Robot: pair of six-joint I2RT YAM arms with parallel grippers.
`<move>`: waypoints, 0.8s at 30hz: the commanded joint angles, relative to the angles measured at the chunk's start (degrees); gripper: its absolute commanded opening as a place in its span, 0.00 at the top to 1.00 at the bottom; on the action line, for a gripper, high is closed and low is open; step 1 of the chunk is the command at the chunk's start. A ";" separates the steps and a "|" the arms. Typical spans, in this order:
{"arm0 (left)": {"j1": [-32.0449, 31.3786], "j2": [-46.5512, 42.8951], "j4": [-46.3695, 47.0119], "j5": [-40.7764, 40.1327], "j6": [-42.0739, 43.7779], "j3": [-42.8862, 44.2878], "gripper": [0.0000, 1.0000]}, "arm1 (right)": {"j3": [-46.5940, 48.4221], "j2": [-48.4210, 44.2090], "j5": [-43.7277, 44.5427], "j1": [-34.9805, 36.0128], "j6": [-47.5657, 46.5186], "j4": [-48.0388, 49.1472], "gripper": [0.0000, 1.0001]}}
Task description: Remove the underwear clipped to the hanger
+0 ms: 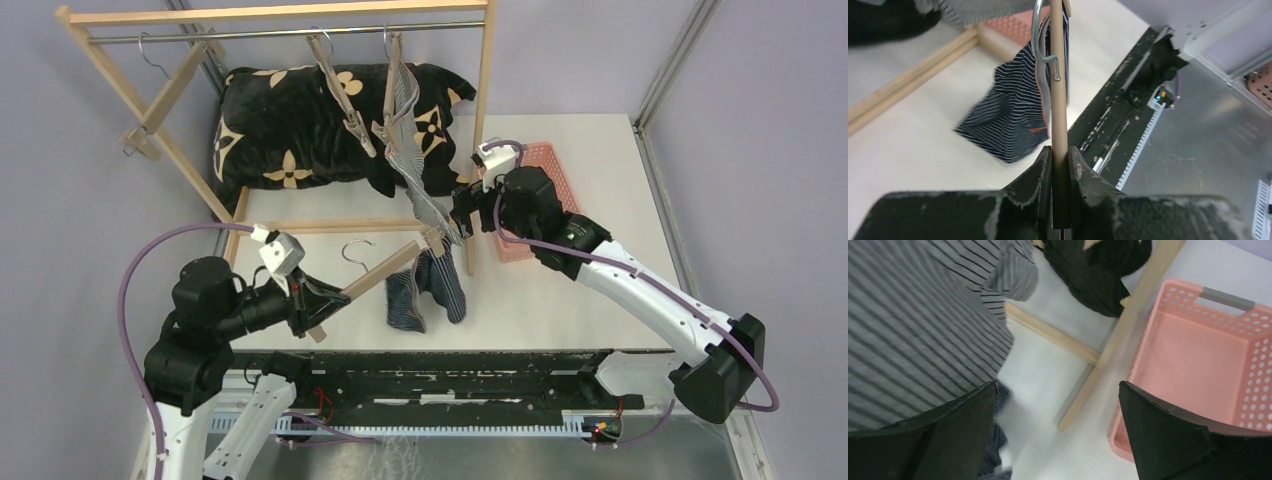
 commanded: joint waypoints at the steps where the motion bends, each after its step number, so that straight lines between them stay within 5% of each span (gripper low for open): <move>1: 0.20 -1.80 6.37 10.72 2.49 2.46 0.97 | 4.12 -4.81 -9.40 0.00 -0.25 0.85 0.00; 14: 0.20 -3.73 15.74 12.75 0.32 -4.89 0.97 | 2.97 -20.79 -27.66 -0.13 0.41 -0.81 0.00; 24: 0.20 -3.66 21.90 15.37 -0.57 -7.77 0.97 | 4.25 -12.98 -43.70 -0.37 1.39 3.47 0.00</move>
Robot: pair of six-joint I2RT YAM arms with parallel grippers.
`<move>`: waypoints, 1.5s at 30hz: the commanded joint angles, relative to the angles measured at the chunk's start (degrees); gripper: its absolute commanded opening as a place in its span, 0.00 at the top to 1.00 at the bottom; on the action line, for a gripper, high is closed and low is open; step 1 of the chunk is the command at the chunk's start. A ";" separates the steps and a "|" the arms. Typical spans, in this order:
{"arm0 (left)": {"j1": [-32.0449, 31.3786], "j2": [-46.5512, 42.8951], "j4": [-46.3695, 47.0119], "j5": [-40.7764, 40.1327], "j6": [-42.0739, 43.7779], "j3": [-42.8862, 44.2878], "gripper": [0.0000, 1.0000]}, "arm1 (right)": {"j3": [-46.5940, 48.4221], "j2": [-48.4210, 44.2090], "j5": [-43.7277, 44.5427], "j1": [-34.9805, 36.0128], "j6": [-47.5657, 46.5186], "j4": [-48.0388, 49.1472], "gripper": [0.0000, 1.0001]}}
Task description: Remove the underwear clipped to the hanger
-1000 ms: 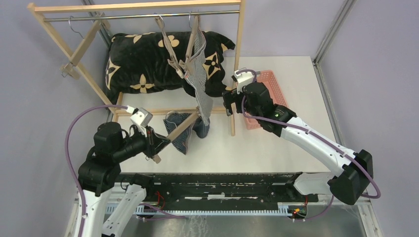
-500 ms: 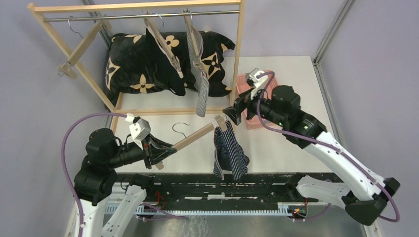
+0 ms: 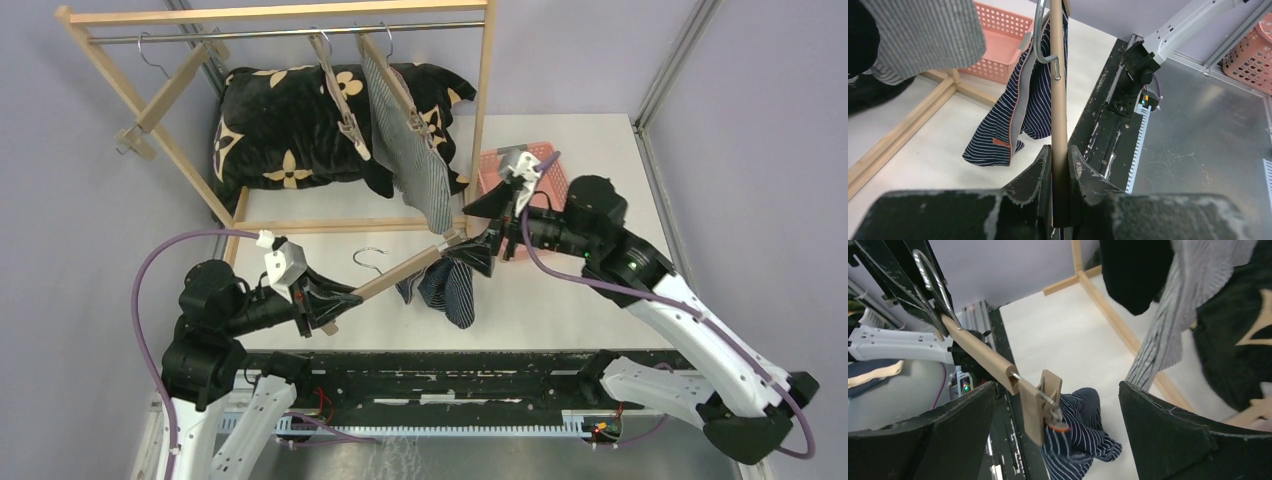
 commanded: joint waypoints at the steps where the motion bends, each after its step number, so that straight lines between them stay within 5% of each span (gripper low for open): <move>1: 0.22 0.23 7.27 3.32 -0.65 -0.90 0.97 | 2.79 4.94 -9.15 -0.42 0.84 3.37 0.00; 7: 0.22 0.23 8.44 3.37 -0.70 -1.09 0.97 | 3.15 5.49 -11.54 -1.21 2.15 5.41 0.08; 12: 0.22 0.76 8.75 2.38 -0.93 -1.79 0.97 | 2.37 4.73 -13.47 -1.76 2.95 7.19 0.40; 16: 0.21 1.22 8.95 1.76 -1.20 -2.84 0.97 | 2.22 4.47 -15.60 -2.20 4.49 9.13 0.94; 17: 0.22 1.22 9.15 1.42 -1.30 -2.92 0.97 | 2.23 4.43 -16.02 -2.36 4.94 9.59 0.99; 23: 0.22 0.38 12.72 -1.94 -3.78 -3.48 0.97 | 1.16 3.94 -14.10 -2.65 5.05 11.09 0.99; 25: 0.16 0.30 13.88 -4.19 -4.67 -3.67 0.97 | 1.21 3.86 -9.68 -2.61 4.19 9.66 0.73; 27: 0.21 0.17 14.47 -7.51 -5.88 -3.77 0.97 | 0.83 3.75 -2.96 -2.63 3.14 7.39 0.33; 28: 0.19 0.01 14.64 -9.52 -6.53 -3.60 0.97 | 0.52 3.86 1.14 -2.64 3.04 6.36 0.27; 34: 0.18 -1.87 11.39 -24.33 -8.80 -0.90 0.97 | -0.51 8.39 17.49 -2.63 2.98 -2.71 0.26; 40: 0.31 0.42 1.26 -44.34 -10.18 5.03 0.97 | -5.34 12.82 25.19 -1.28 5.17 -7.35 0.31; 45: 0.32 1.03 -2.20 -53.32 -11.30 7.19 0.97 | -9.32 16.06 31.77 4.22 7.15 -11.63 0.33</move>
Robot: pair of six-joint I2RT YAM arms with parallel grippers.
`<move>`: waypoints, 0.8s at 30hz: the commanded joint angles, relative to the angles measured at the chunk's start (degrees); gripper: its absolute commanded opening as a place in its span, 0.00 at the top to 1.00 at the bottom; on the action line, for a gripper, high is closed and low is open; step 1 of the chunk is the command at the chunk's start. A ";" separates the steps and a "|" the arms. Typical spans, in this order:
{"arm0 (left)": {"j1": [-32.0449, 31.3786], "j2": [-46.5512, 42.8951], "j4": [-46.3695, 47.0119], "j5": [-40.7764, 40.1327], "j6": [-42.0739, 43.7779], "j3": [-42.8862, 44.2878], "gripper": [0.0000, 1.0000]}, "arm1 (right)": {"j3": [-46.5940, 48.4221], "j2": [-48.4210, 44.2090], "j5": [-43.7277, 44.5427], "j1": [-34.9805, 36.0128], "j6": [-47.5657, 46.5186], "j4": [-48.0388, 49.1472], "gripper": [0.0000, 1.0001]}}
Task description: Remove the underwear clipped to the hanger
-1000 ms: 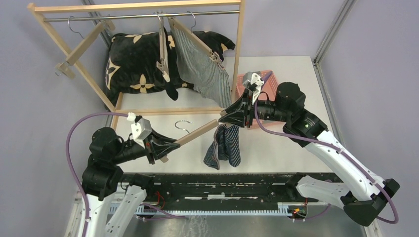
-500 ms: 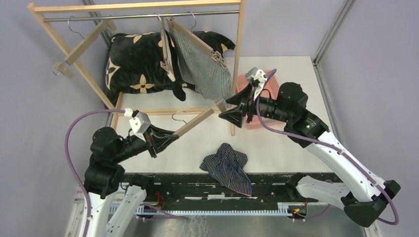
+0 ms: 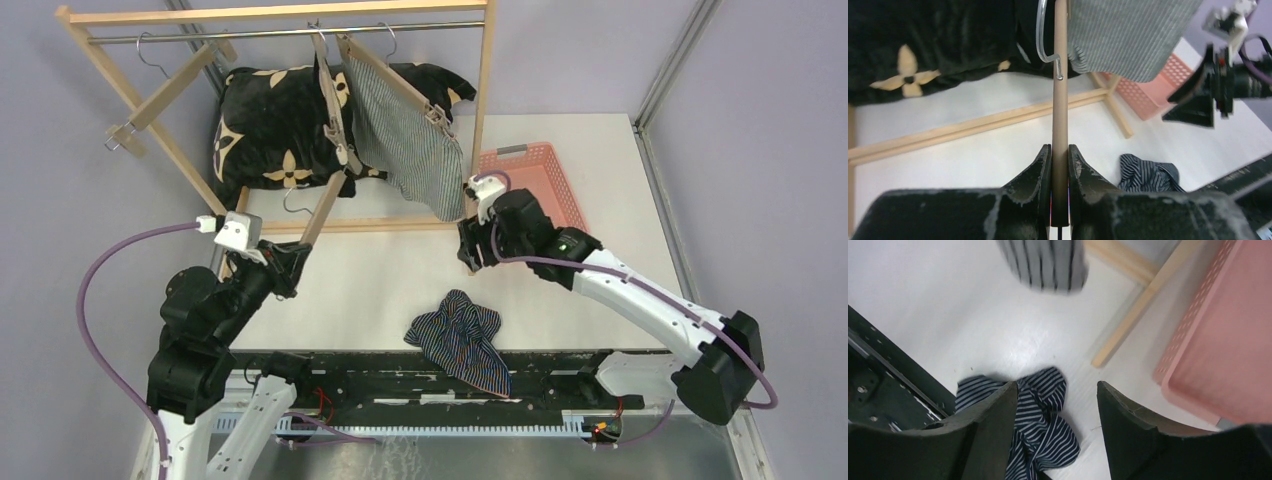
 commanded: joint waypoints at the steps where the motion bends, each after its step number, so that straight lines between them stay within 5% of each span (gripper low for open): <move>1: 0.25 1.49 -3.81 -13.36 -3.23 3.89 0.97 | -2.66 1.69 8.93 5.64 3.17 -4.28 0.33; 17: 0.31 0.47 -7.33 -21.67 -4.62 6.46 0.97 | -13.15 13.83 8.06 19.75 11.89 2.94 0.32; 20: 0.25 0.13 -8.34 -21.34 -4.50 6.75 0.97 | -13.67 16.03 7.34 20.02 12.36 3.70 0.49; 21: 0.30 0.01 -8.89 -21.40 -4.48 7.08 0.97 | -14.00 16.46 6.91 20.03 12.39 4.11 0.59; 23: 0.30 -0.55 -9.78 -20.66 -4.39 7.96 0.97 | -14.28 16.89 6.54 19.96 12.77 4.22 0.96; 24: 0.27 -0.91 -10.23 -20.25 -4.40 8.37 0.97 | -14.08 16.81 7.21 20.02 13.18 3.65 0.99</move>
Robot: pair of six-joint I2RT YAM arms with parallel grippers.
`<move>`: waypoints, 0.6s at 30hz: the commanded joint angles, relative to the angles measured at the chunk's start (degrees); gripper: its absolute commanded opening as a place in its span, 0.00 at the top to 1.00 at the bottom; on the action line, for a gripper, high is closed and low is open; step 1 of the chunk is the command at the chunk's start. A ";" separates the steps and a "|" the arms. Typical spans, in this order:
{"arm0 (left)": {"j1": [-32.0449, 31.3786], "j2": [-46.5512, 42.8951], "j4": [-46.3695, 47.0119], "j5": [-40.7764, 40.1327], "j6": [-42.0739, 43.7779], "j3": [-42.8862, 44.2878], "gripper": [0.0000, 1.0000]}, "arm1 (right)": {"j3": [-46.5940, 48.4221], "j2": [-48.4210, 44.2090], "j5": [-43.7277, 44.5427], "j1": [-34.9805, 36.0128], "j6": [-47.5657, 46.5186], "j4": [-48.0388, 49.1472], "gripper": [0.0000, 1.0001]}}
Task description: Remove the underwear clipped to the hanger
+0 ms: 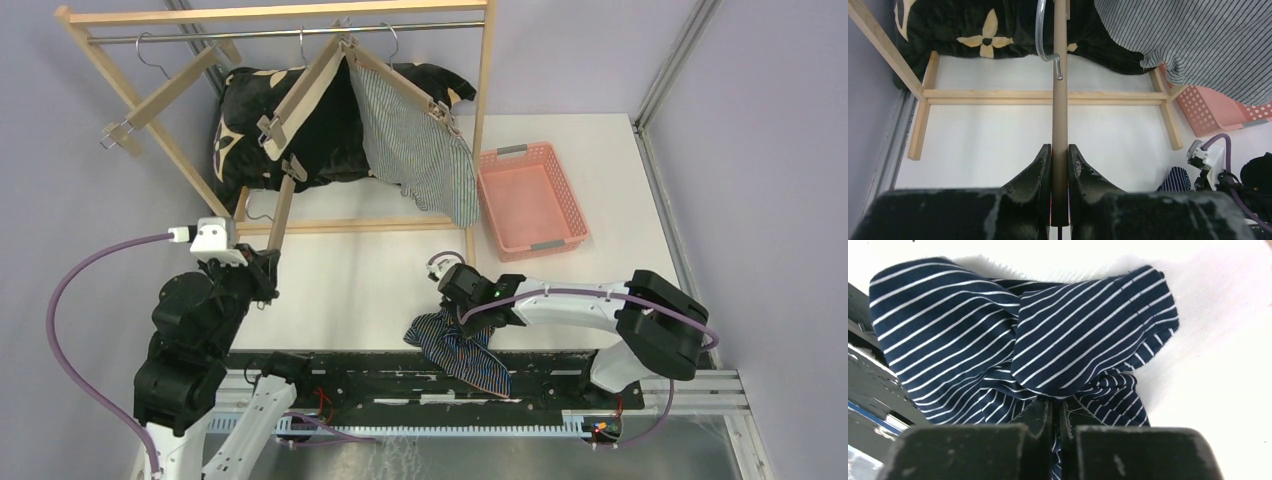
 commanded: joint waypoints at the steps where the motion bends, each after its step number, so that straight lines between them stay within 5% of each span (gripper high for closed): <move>1: 0.33 -1.90 -0.29 0.99 -1.84 3.82 0.97 | 0.26 -0.10 0.93 0.02 2.06 0.98 0.99; 7: 0.35 -5.94 -0.40 6.94 -2.69 6.40 0.97 | 2.69 -10.35 6.67 0.02 0.47 -3.88 1.00; 18: 3.84 -5.07 -3.33 -0.41 -0.68 10.86 0.97 | 9.56 -33.75 24.19 0.03 -1.27 -13.44 0.99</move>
